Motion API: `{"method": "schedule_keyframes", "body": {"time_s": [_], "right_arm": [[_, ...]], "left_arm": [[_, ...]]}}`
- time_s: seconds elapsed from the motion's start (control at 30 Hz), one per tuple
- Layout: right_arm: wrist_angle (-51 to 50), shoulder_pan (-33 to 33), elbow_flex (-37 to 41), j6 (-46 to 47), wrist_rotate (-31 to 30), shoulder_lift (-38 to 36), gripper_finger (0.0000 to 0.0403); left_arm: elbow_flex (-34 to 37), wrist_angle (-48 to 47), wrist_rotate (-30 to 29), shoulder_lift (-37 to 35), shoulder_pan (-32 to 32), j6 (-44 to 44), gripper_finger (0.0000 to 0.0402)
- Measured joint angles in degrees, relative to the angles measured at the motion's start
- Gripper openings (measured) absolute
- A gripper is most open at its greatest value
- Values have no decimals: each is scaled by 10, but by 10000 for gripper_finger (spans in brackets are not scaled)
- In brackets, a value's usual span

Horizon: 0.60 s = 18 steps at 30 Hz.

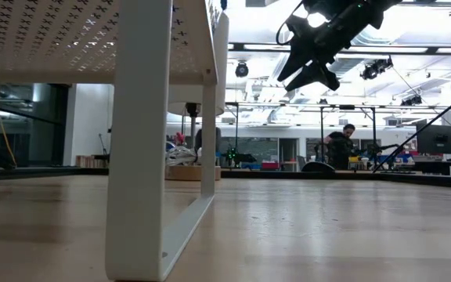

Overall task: Pick & Place Office Desk Supplies
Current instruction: Put the blue bin on the shelf

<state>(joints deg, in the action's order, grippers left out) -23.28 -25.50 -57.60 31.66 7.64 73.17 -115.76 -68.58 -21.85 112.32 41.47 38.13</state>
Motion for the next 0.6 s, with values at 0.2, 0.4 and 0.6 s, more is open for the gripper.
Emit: {"method": "schedule_keyframes", "body": {"time_s": [0.2,0.4,0.6], "right_arm": [[0,0,0,0,0,0,130],[0,0,0,0,0,0,130],[0,0,0,0,0,0,130]], "left_arm": [[0,0,-6,9,7,12,1],[0,0,-2,11,7,22,1],[0,2,19,11,7,38,1]]}}
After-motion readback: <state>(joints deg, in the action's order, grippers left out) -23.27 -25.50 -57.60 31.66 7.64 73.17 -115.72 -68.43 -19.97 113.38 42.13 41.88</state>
